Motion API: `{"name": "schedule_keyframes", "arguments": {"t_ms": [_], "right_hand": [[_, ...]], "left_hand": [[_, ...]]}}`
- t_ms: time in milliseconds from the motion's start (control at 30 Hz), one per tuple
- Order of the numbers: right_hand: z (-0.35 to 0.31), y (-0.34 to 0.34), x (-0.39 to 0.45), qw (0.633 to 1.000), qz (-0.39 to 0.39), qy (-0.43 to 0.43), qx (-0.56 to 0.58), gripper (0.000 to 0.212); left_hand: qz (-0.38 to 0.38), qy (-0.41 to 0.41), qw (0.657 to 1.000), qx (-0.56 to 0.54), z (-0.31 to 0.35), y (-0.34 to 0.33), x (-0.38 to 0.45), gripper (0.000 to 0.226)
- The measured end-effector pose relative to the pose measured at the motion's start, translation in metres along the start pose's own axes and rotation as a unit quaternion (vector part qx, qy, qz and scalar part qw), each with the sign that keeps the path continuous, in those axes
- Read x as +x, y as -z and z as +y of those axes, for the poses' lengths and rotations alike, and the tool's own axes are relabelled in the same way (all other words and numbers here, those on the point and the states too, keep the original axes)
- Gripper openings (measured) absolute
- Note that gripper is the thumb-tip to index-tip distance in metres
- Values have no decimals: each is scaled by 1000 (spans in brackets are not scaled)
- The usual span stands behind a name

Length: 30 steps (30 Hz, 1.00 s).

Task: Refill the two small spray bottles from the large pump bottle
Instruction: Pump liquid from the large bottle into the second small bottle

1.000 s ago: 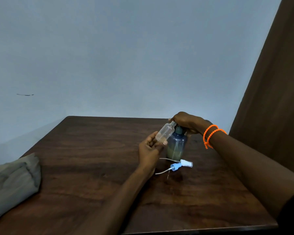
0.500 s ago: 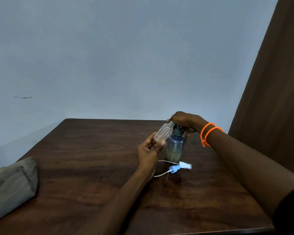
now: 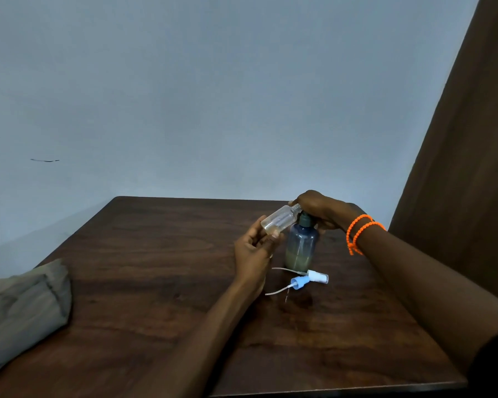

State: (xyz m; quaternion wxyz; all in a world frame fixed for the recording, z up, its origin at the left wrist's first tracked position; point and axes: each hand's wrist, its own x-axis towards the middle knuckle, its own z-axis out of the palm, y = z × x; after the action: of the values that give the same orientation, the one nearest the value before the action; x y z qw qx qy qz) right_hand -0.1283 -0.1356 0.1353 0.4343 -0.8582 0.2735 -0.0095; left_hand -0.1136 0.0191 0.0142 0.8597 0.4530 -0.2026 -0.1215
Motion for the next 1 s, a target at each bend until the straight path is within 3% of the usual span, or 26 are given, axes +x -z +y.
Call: {"name": "schedule_keyframes", "arguments": {"t_ms": [100, 300, 567, 800, 1000], "right_hand": [[-5, 6, -3, 999, -22, 14, -21, 31], [-5, -3, 0, 999, 36, 21, -21, 28], [-4, 4, 7, 999, 31, 5, -27, 20], [0, 10, 22, 998, 20, -8, -63, 32], [-4, 1, 4, 997, 40, 4, -64, 24]], "left_hand": [[-4, 1, 1000, 2, -2, 0, 0, 49], [-1, -7, 1000, -23, 1, -1, 2, 40], [-6, 1, 999, -43, 1, -1, 3, 39], [-8, 1, 999, -50, 1, -3, 1, 36], [-4, 6, 998, -66, 2, -3, 2, 38]]}}
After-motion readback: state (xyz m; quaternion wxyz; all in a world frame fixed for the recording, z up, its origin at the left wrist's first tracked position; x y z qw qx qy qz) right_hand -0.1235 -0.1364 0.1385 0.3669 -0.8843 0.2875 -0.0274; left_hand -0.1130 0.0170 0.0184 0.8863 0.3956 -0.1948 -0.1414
